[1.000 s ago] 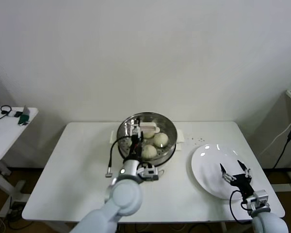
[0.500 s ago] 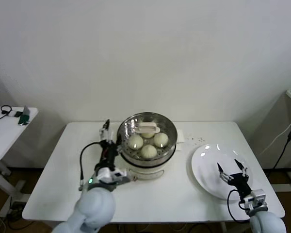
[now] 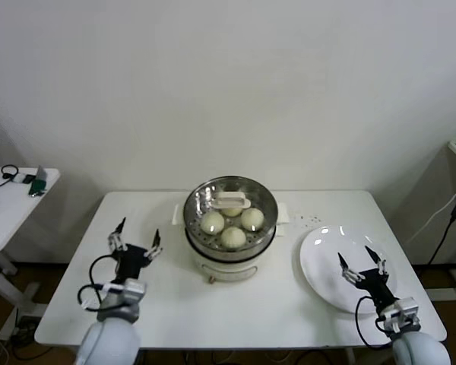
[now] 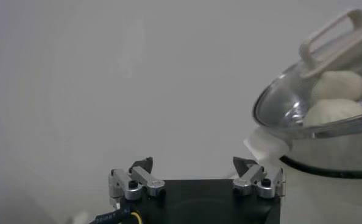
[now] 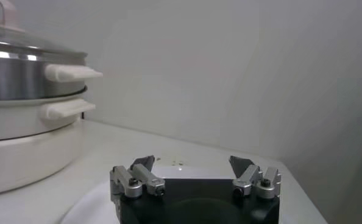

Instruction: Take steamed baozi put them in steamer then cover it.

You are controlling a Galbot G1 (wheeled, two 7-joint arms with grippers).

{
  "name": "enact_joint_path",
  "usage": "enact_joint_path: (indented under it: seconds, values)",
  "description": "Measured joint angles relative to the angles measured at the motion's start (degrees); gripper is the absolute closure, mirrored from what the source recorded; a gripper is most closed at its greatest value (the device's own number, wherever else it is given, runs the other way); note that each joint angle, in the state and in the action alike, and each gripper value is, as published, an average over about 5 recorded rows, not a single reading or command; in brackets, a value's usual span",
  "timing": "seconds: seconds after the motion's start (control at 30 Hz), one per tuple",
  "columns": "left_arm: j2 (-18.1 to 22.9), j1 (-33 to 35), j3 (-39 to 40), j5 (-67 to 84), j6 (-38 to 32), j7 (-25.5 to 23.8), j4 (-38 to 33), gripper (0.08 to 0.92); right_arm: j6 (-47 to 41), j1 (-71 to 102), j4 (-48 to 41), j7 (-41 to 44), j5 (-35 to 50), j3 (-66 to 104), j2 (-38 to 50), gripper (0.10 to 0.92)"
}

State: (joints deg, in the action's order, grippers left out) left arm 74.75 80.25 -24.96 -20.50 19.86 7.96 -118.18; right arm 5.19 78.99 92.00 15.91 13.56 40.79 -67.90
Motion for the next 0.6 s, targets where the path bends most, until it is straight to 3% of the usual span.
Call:
enact_joint_path:
  seconds: [0.27,0.6]
  values:
    - [5.7,5.9,-6.9,9.5,-12.8,0.6,3.3,0.177,1.3,0.3,0.7,0.2,0.8,-0.9,0.2,0.203]
    - [9.1,8.8,-10.0,13.9,-18.7,0.3,5.4,0.177,2.5,0.7,1.0,0.4,1.9,-1.4,0.6,0.203]
